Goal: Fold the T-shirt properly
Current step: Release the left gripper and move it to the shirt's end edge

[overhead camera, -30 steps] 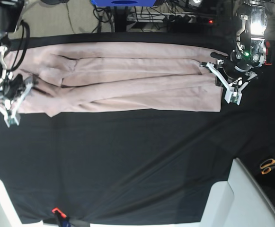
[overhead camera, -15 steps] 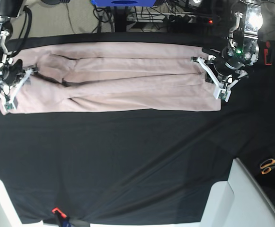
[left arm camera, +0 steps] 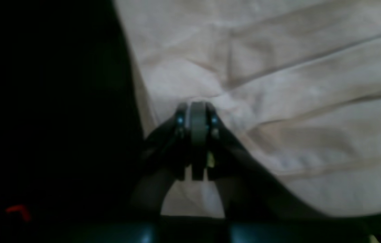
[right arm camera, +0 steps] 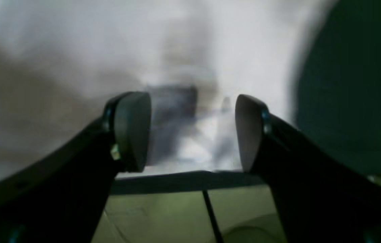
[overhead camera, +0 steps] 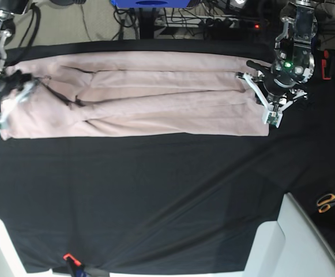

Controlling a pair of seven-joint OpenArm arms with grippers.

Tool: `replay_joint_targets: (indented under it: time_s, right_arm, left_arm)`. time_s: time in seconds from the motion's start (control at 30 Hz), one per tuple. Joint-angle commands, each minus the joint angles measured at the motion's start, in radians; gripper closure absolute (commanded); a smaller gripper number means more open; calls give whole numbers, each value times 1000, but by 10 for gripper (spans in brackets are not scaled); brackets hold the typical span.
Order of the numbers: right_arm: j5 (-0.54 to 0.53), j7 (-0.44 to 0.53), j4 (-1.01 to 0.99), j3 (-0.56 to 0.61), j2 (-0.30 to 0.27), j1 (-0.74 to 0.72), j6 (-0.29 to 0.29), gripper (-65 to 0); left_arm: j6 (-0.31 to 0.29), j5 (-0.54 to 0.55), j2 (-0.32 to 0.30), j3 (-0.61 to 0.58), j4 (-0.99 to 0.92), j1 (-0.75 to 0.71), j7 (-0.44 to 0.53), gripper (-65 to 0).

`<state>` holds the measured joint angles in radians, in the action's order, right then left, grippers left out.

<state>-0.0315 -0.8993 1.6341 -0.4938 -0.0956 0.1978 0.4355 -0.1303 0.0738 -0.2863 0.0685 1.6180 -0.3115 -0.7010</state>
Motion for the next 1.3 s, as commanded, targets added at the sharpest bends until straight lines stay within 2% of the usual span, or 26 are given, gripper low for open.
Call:
replay_joint_targets:
  time_s: [0.0,0.23,0.3,0.43,0.6,0.7,0.77,0.8,0.83,0.93,1.0,1.13,1.2,1.27]
  right_arm:
    - [-6,16,44,-21,1,-8,4,-377]
    - [-6,79,114,-42,15,25,4,-377]
    - [-6,81,113,-42,15,27,4,-377]
    - [-6,81,113,-41,15,27,4,-378]
    - [-6,81,113,-41,15,29,4,-378]
    - [-6,81,113,-41,15,30,4,-378]
    - [-6,81,113,-41,15,41,4,-378]
    - [-6,81,113,-41,15,45,4,-378]
    - [-6,81,113,-41,15,48,4,-378]
    - [-6,81,113,-41,15,50,4,-378]
    - [-6,81,113,-41,15,50,4,-378]
    - [-6,81,113,-41,15,50,4,-378]
    - [-6,81,113,-41,15,50,4,-378]
    - [-6,81,113,-41,15,50,4,-378]
  left_arm:
    - [2,-18,3,3,15,5,13,0]
    - [2,-47,23,4,35,12,13,0]
    - [2,-45,23,4,64,2,13,-115]
    - [2,-45,23,4,143,-22,8,-248]
    - [2,-27,31,6,265,-74,7,-446]
    - [1,116,58,106,284,-97,8,-535]
    - [-2,280,72,212,273,-97,8,-578]
    - [-21,375,68,265,259,-111,10,-614]
    - [-65,470,52,316,241,-122,13,-650]
    - [-245,648,11,408,113,-124,13,-650]
    - [-331,653,-6,425,-3,-85,14,-650]
    - [-437,542,3,425,-144,-30,14,-650]
    - [-484,502,23,432,-173,-4,14,-650]
    - [-504,476,38,437,-198,15,14,-650]
